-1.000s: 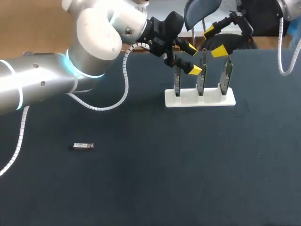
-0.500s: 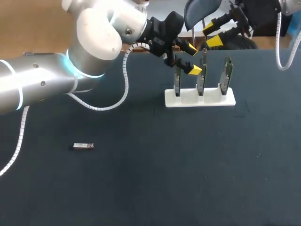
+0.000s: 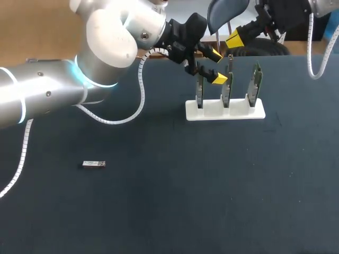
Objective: Pick up the optical module with the left hand, and insert it into the network port with the right hand.
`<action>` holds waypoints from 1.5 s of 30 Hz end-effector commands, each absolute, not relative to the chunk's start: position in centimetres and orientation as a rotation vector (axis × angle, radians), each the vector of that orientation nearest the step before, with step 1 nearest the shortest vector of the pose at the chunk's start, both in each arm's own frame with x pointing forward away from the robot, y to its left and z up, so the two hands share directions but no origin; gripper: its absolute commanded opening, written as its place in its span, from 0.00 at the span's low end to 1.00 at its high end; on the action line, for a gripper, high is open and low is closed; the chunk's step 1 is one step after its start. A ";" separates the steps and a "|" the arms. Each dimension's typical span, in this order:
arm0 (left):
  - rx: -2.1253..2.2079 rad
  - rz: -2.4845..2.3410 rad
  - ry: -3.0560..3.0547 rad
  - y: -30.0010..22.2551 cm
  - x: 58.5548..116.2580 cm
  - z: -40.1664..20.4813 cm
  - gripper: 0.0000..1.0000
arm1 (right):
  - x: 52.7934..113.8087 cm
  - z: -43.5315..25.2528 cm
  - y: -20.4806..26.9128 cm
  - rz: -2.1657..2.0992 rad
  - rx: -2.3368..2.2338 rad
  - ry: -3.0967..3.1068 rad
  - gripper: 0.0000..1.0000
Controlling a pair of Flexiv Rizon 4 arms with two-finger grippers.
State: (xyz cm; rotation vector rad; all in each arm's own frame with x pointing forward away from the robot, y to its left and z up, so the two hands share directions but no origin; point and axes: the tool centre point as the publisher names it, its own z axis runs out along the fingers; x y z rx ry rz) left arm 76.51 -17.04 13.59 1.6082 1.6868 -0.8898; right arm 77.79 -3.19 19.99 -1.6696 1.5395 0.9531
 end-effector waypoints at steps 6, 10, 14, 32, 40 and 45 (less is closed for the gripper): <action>1.612 -0.889 1.690 -17.1 76.6 13.6 1.00 | 77.9 18.8 -3.2 0.977 -1.669 1.571 0.00; 1.612 -0.889 1.690 -17.1 76.6 13.6 1.00 | 78.0 18.0 -3.5 0.986 -1.659 1.600 0.00; 1.612 -0.889 1.690 -17.1 76.6 13.6 1.00 | 78.0 17.3 -3.6 0.993 -1.652 1.625 0.00; 1.612 -0.889 1.690 -17.1 76.6 13.6 1.00 | 77.7 14.1 -4.3 1.047 -1.617 1.726 0.00; 1.612 -0.889 1.690 -17.1 76.6 13.6 1.00 | 77.3 13.4 -4.2 1.061 -1.604 1.747 0.00; 1.612 -0.889 1.690 -17.1 76.6 13.6 1.00 | 77.2 13.0 -4.4 1.059 -1.601 1.762 0.00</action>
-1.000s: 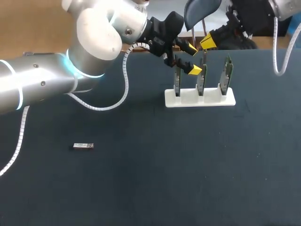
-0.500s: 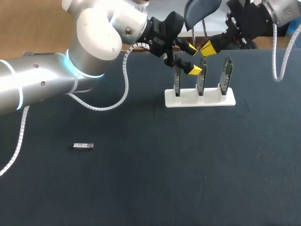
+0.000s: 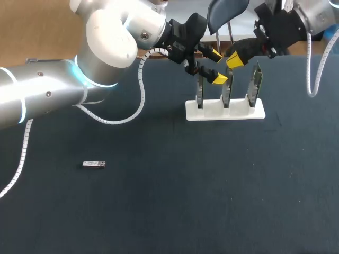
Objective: Pick up the optical module with the left hand, and insert it into the network port with the right hand.
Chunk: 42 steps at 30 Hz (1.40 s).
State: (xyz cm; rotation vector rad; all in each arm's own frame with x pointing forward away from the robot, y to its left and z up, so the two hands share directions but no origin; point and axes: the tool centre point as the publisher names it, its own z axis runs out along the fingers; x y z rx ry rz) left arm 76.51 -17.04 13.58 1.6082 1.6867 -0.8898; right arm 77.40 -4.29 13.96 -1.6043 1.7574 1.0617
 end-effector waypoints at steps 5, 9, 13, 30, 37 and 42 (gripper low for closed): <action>1.612 -0.889 1.690 -17.1 76.6 13.6 1.00 | 77.1 13.9 -4.3 1.088 -1.572 1.720 0.00; 1.612 -0.889 1.690 -17.1 76.6 13.6 1.00 | 77.1 15.5 -4.4 1.084 -1.559 1.672 0.00; 1.612 -0.889 1.690 -17.1 76.6 13.6 1.00 | 76.9 16.9 -4.9 1.066 -1.572 1.635 0.00; 1.612 -0.889 1.690 -17.1 76.6 13.6 1.00 | 76.9 17.7 -12.8 1.104 -1.624 1.604 0.00; 1.612 -0.889 1.690 -17.1 76.6 13.6 1.00 | 76.9 17.0 -14.8 1.103 -1.627 1.630 0.00; 1.612 -0.889 1.690 -17.1 76.6 13.6 1.00 | 76.8 16.3 -15.0 1.102 -1.636 1.641 0.00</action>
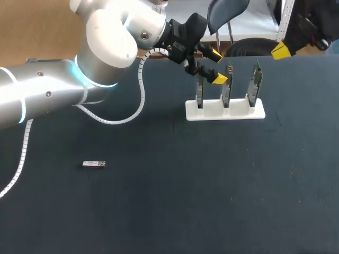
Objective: Pick up the optical module with the left hand, and insert it into the network port with the right hand.
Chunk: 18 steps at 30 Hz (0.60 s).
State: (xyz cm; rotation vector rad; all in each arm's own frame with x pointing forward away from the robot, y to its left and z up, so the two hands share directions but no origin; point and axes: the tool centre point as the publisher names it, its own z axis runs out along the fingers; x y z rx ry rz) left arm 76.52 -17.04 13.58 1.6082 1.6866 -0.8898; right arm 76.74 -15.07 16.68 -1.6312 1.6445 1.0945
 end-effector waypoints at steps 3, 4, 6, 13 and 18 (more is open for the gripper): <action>1.612 -0.889 1.690 -17.1 76.6 13.6 1.00 | 76.9 16.1 -14.9 1.088 -1.638 1.651 0.00; 1.612 -0.889 1.690 -17.1 76.6 13.6 1.00 | 76.9 16.1 -14.9 1.084 -1.634 1.652 0.00; 1.612 -0.889 1.690 -17.1 76.6 13.6 1.00 | 76.9 16.0 -14.8 1.072 -1.628 1.659 0.00; 1.612 -0.889 1.690 -17.1 76.6 13.6 1.00 | 76.8 15.5 -14.6 1.054 -1.605 1.679 0.00; 1.612 -0.889 1.690 -17.1 76.6 13.6 1.00 | 76.9 15.5 -14.6 1.036 -1.581 1.691 1.00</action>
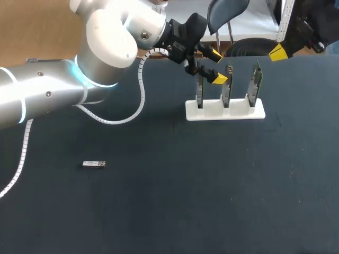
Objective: Pick up the optical module with the left hand, and insert it into the network port with the right hand.
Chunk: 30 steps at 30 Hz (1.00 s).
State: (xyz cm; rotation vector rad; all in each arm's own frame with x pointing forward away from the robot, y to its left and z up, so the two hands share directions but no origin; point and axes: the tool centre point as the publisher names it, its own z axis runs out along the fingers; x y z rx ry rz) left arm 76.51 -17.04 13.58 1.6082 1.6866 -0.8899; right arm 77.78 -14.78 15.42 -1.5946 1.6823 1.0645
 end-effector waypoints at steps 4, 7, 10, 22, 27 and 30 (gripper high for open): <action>1.612 -0.889 1.690 -17.1 76.6 13.6 1.00 | 76.9 15.5 -14.6 1.036 -1.581 1.691 1.00; 1.612 -0.889 1.690 -17.1 76.6 13.6 1.00 | 76.9 15.5 -14.6 1.036 -1.581 1.691 1.00; 1.612 -0.889 1.690 -17.1 76.6 13.6 1.00 | 76.9 15.5 -14.6 1.036 -1.581 1.691 1.00; 1.568 -0.895 1.568 -16.9 77.2 17.7 1.00 | 76.9 15.5 -14.6 1.036 -1.581 1.691 1.00; 1.564 -0.807 1.498 -15.2 77.4 21.4 1.00 | 76.9 15.5 -14.6 1.036 -1.581 1.691 1.00; 1.595 -0.689 1.488 -12.9 77.0 23.2 1.00 | 76.9 15.5 -14.6 1.036 -1.581 1.691 1.00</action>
